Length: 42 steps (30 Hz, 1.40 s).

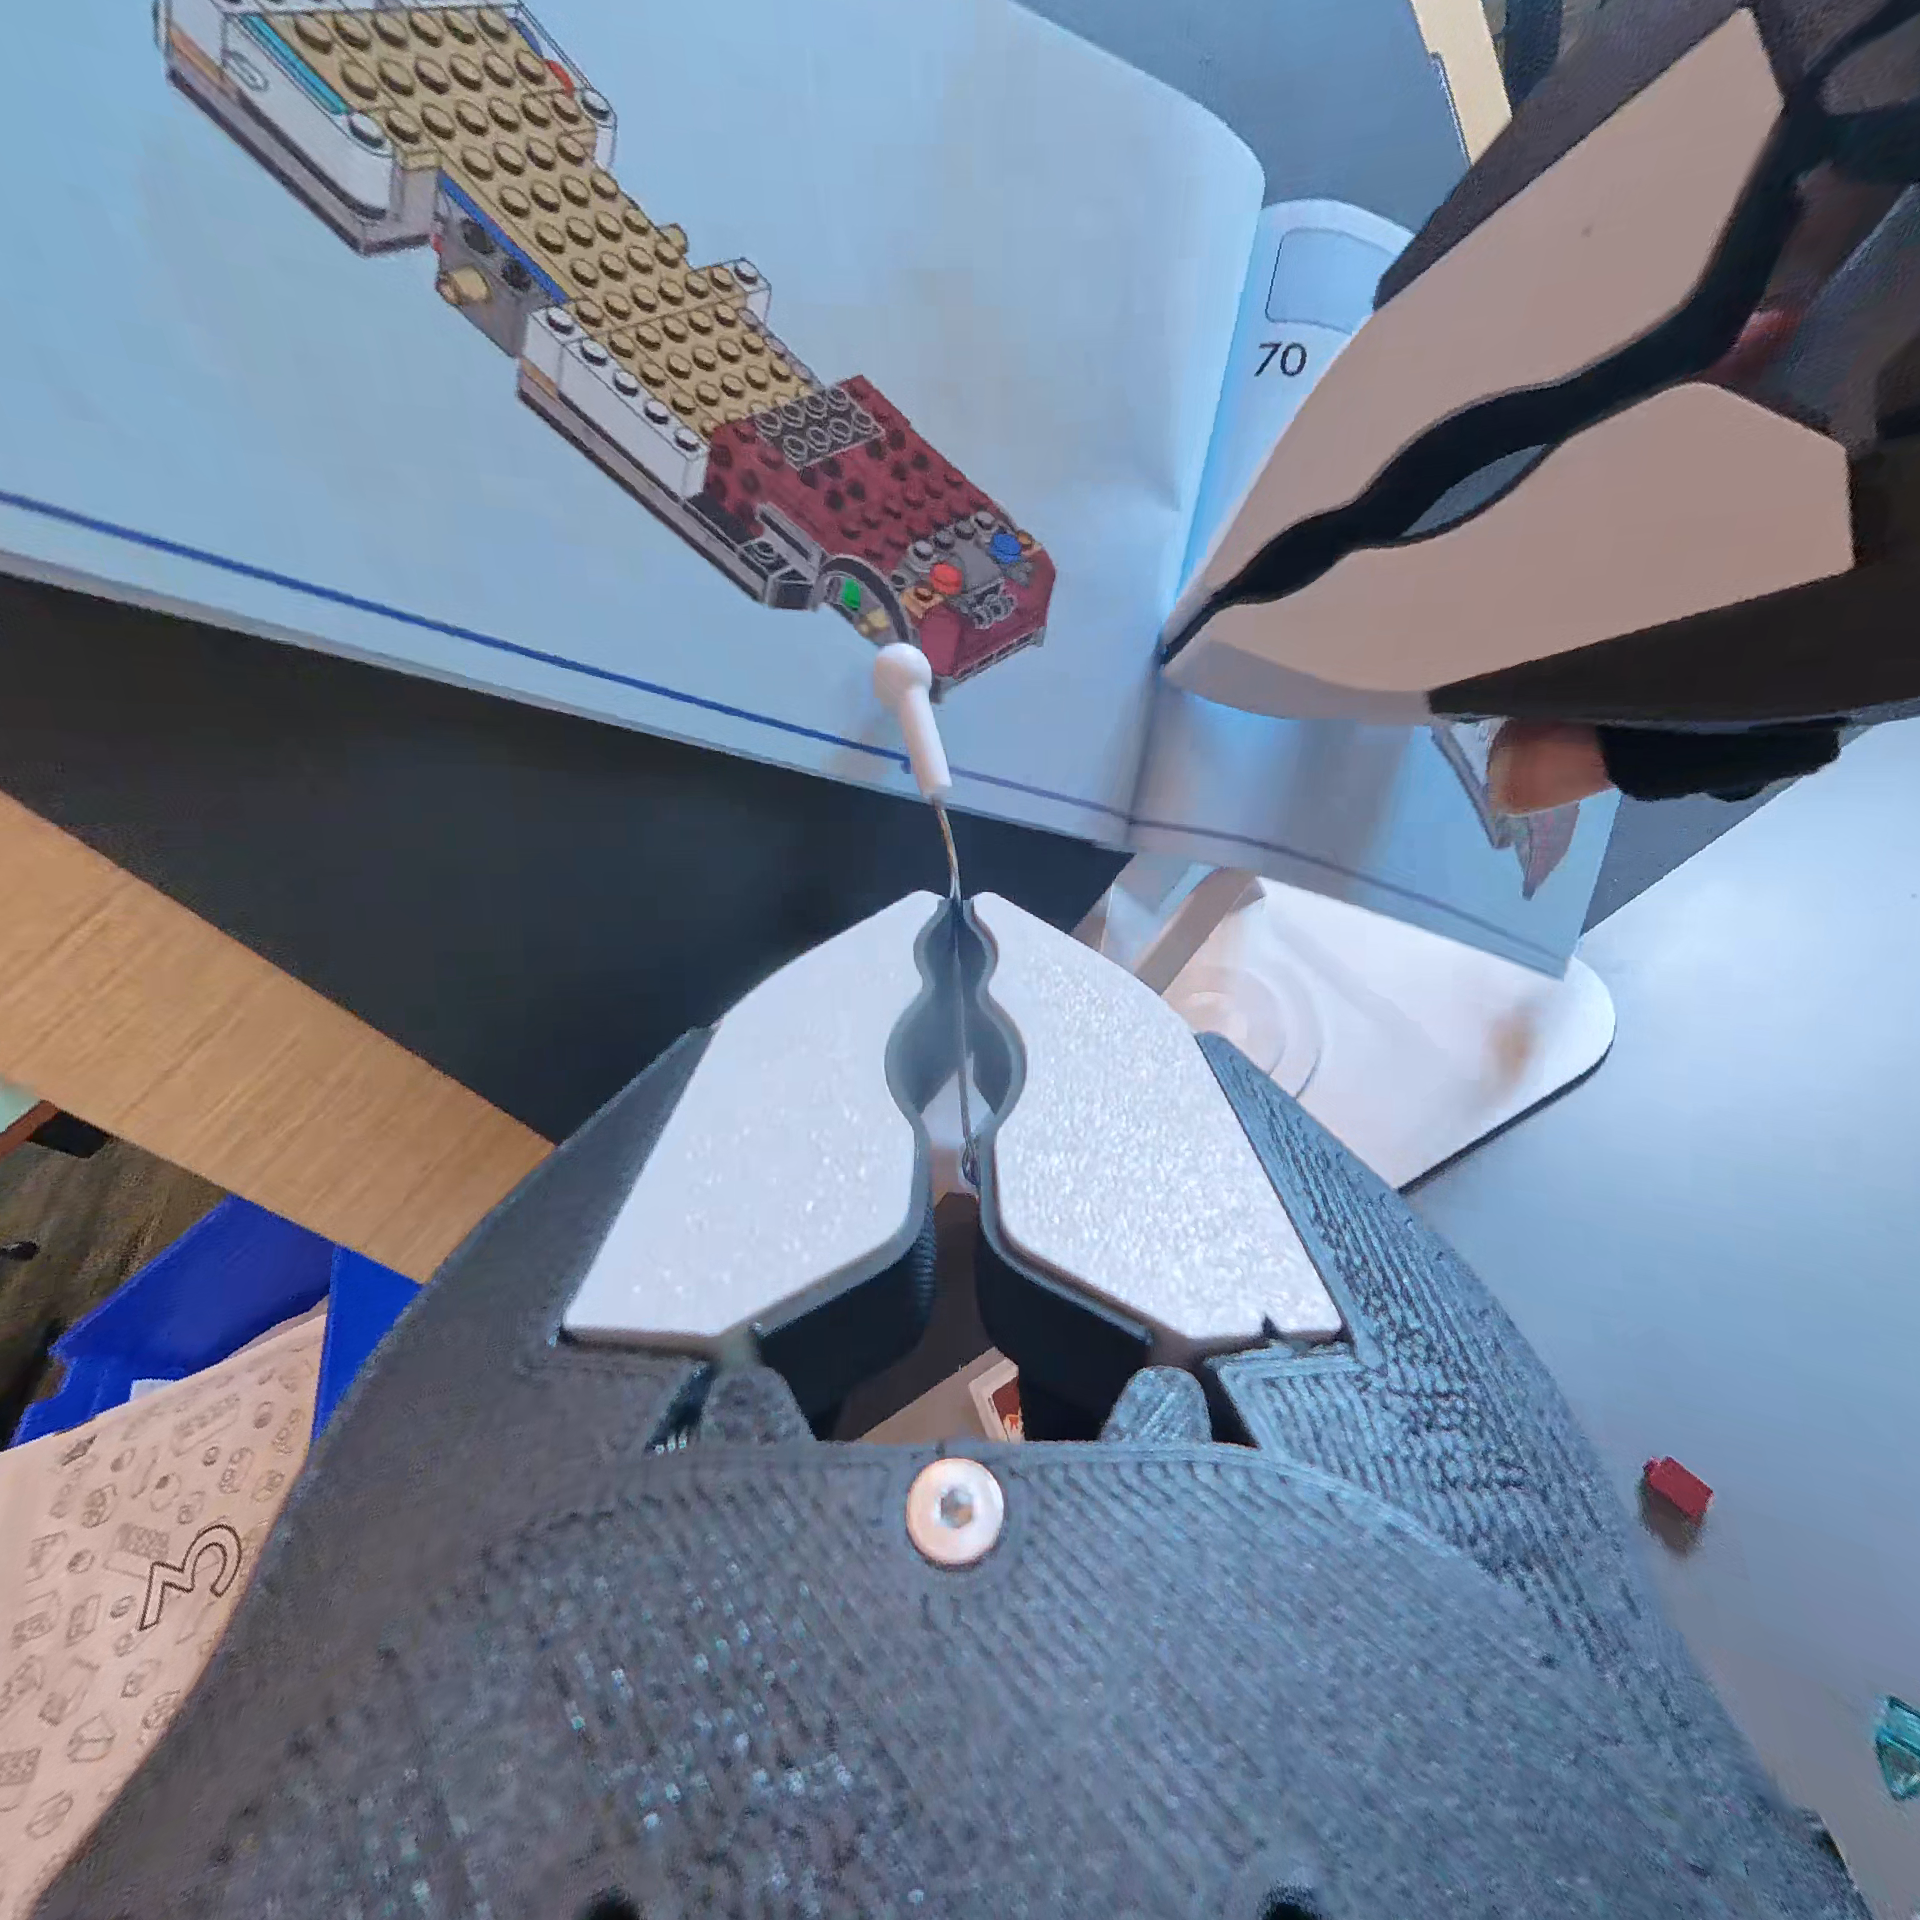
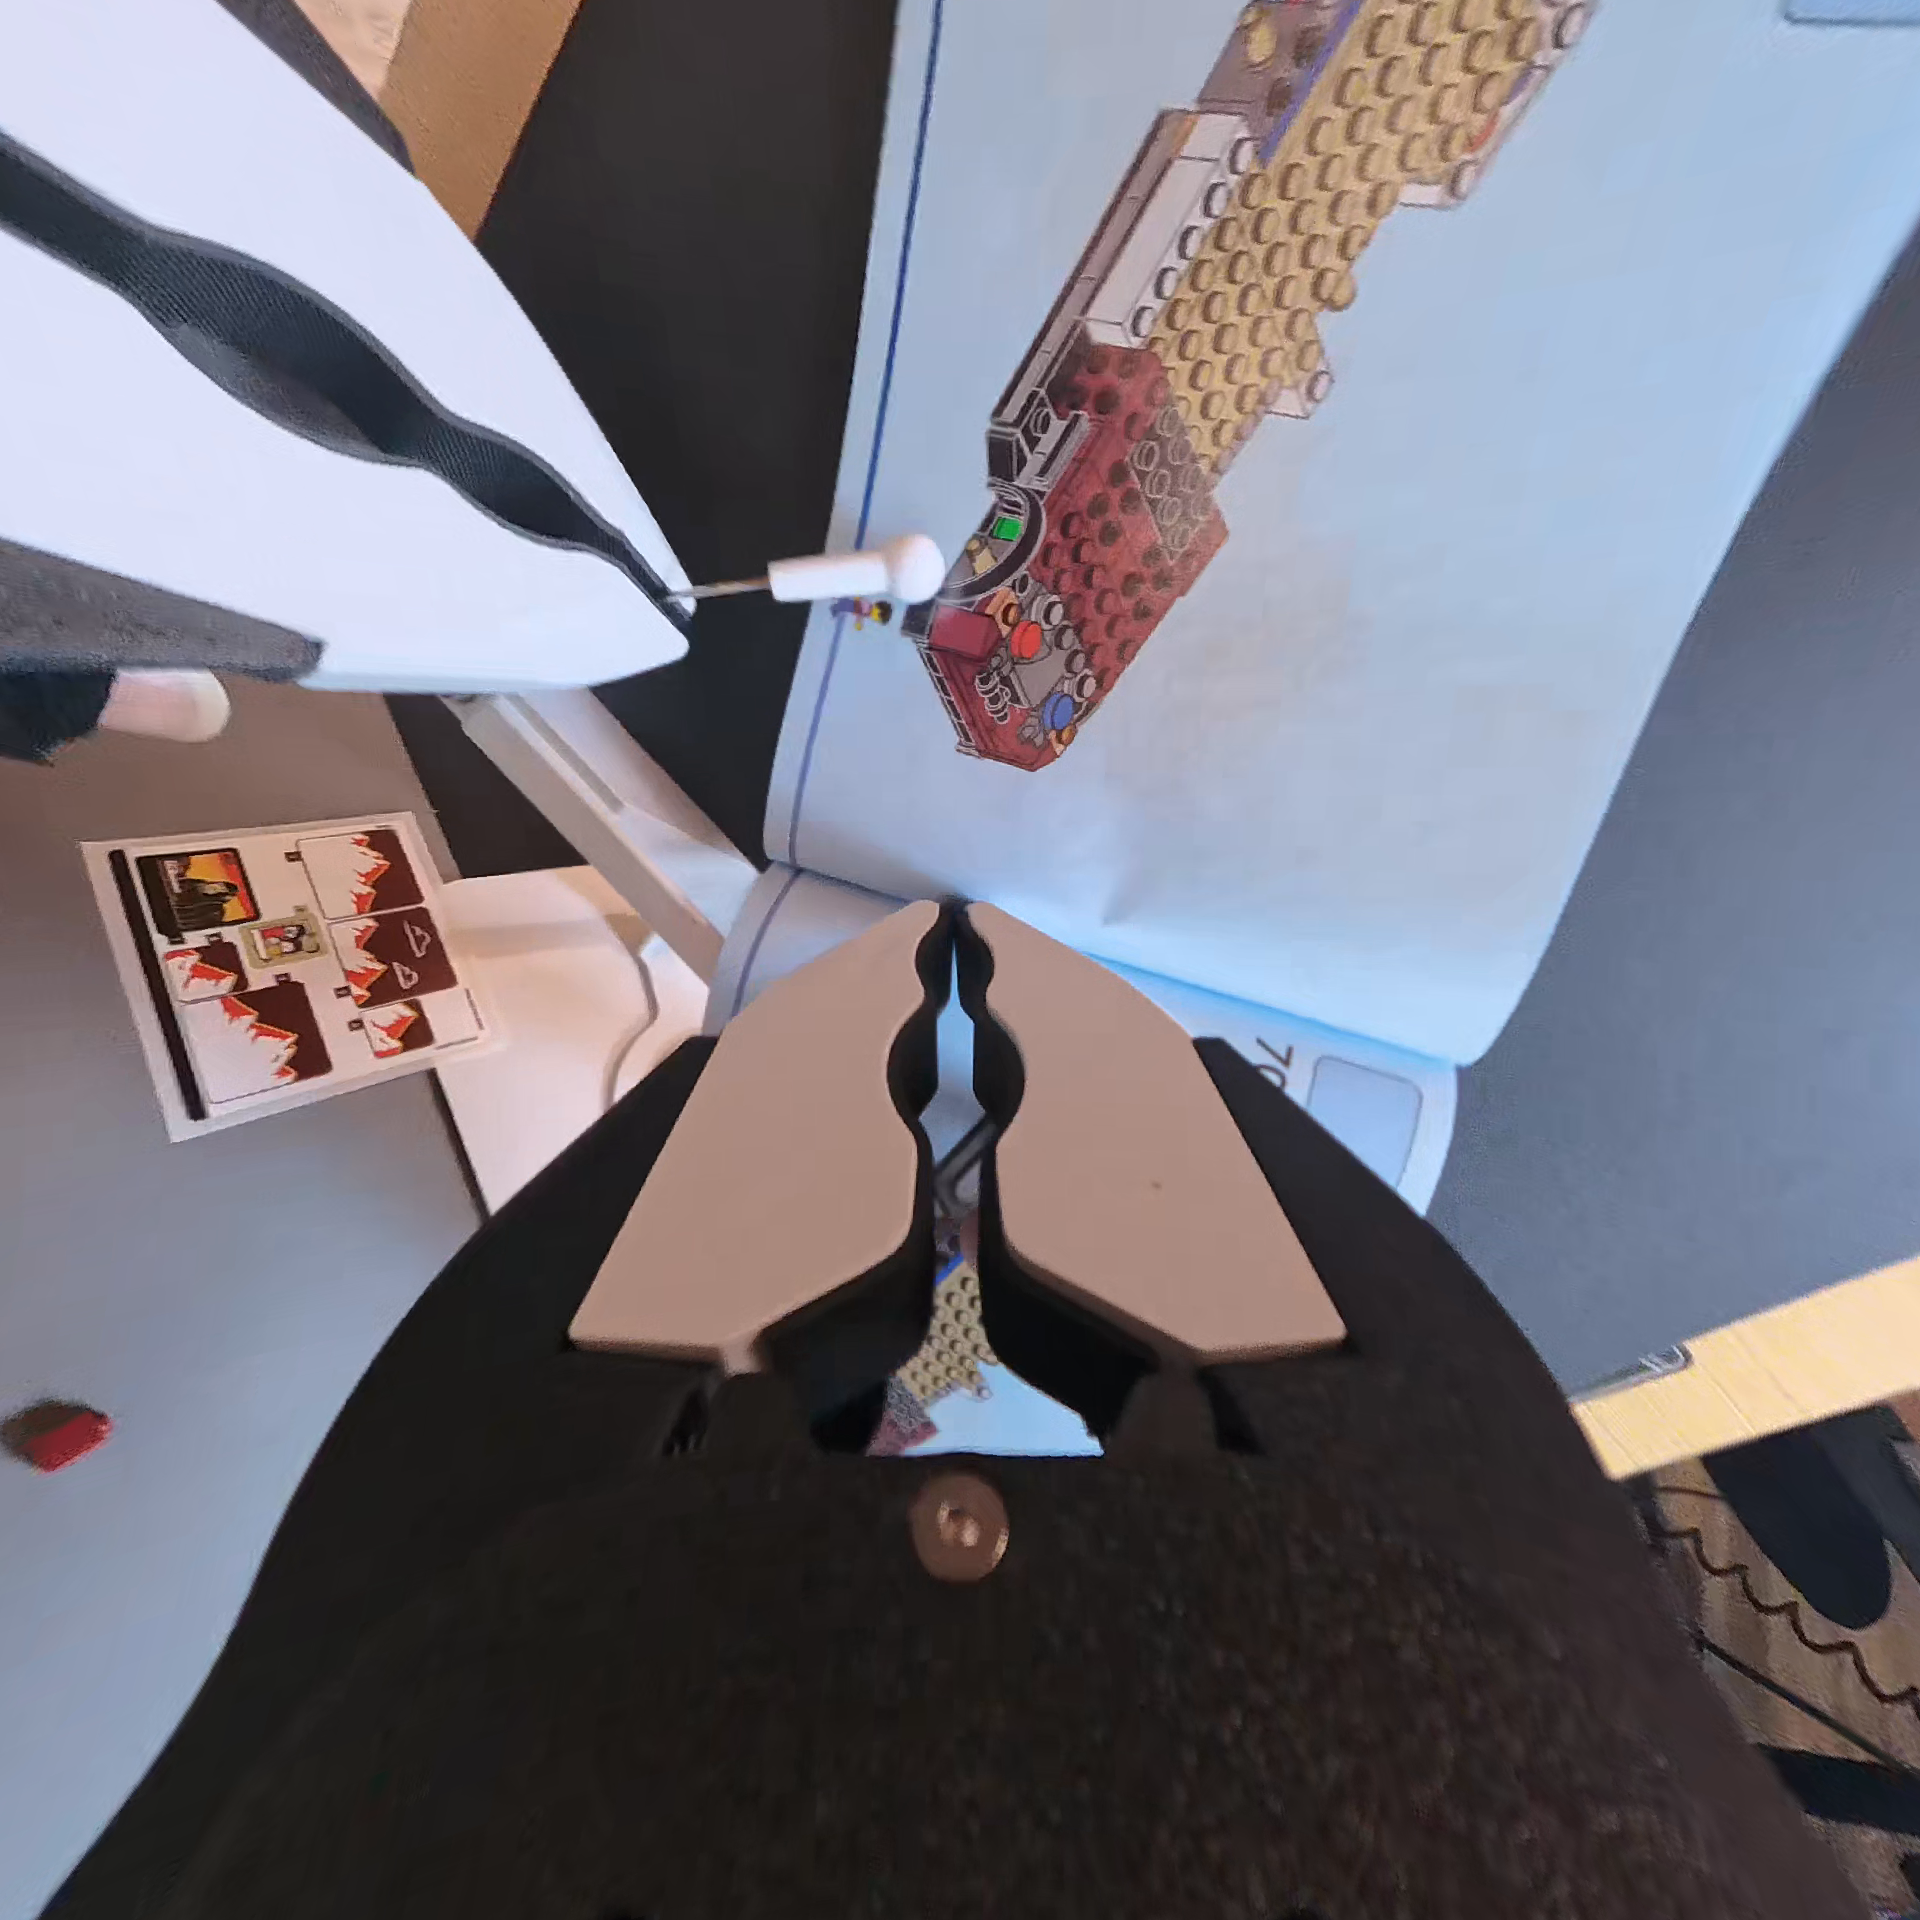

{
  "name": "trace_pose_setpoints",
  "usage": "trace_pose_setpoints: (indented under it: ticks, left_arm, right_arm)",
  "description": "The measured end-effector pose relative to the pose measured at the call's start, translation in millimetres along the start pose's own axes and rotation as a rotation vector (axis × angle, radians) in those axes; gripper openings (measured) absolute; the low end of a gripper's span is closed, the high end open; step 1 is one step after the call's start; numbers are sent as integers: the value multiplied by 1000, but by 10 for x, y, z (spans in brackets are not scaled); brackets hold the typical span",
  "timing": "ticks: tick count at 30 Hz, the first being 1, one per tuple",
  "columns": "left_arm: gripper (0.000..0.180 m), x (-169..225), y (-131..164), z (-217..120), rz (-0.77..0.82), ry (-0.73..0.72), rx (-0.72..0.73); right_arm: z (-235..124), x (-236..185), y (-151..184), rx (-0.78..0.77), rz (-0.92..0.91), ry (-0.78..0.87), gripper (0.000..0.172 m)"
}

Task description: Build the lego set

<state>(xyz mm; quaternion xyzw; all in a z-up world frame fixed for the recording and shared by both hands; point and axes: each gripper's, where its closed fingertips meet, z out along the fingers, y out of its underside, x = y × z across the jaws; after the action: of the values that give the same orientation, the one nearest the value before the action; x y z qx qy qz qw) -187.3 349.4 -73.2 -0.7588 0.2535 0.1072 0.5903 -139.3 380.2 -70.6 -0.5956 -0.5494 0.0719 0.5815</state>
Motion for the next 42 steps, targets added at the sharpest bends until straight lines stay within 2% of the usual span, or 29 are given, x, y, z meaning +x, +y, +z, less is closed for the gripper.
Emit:
trace_pose_setpoints:
  ticks: [5, 10, 12, 14, 16, 18, 19, 21, 25, 27, 29, 30, 32, 33, 39, 42]
  left_arm:
    - [1, 47, -10, -6, 57, 9, 8]
    - [3, 195, 17, 18, 303, 57, -4]
    - [30, 347, 69, -10, 384, 175, -43]
    - [40, 413, -110, -159, 295, 308, 35]
    - [39, 205, -440, -319, 159, 321, 153]
    - [38, -164, -752, -387, 67, 247, 232]
    - [38, -395, -881, -380, 74, 167, 245]
    - [40, -770, -1115, -332, 166, 22, 237]
    - [55, -1076, -1342, -36, 367, -86, 83]
    - [53, -1132, -1340, 109, 463, -120, 6]
    - [42, -1123, -1326, 181, 522, -129, -34]
    - [23, -1087, -1291, 185, 534, -113, -64]
    - [16, -1115, -1275, 154, 560, -157, -79]
    - [3, -1168, -1272, 114, 570, -193, -77]
    - [0, -1308, -961, -108, 493, -227, -101]
    - [1, -1376, -708, -247, 401, -230, -100]
  right_arm:
    - [23, -77, -34, -12, -98, 4, 0]
    - [34, -102, -43, 6, -81, -13, 0]
    - [38, -102, -42, 10, -77, -11, 0]
    - [38, -102, -43, 13, -74, -10, 0]
    - [37, -102, -44, 16, -74, -7, 0]
    - [37, -104, -43, 18, -80, -3, 0]
    - [36, -104, -44, 18, -83, -3, 0]
    - [34, -103, -43, 15, -88, -3, 0]
    - [33, -100, -43, 7, -99, -1, 0]
    - [34, -95, -37, 5, -107, 7, 0]
    - [48, -92, -27, 2, -106, 8, 0]
    - [53, -96, -29, 1, -101, 3, 0]
    - [49, -113, -26, 0, -99, -9, 0]
    - [43, -118, -20, 1, -105, -9, 0]
    - [-3, -73, -45, -10, -149, 58, 1]
    - [-56, 19, -64, -5, -116, 113, 11]
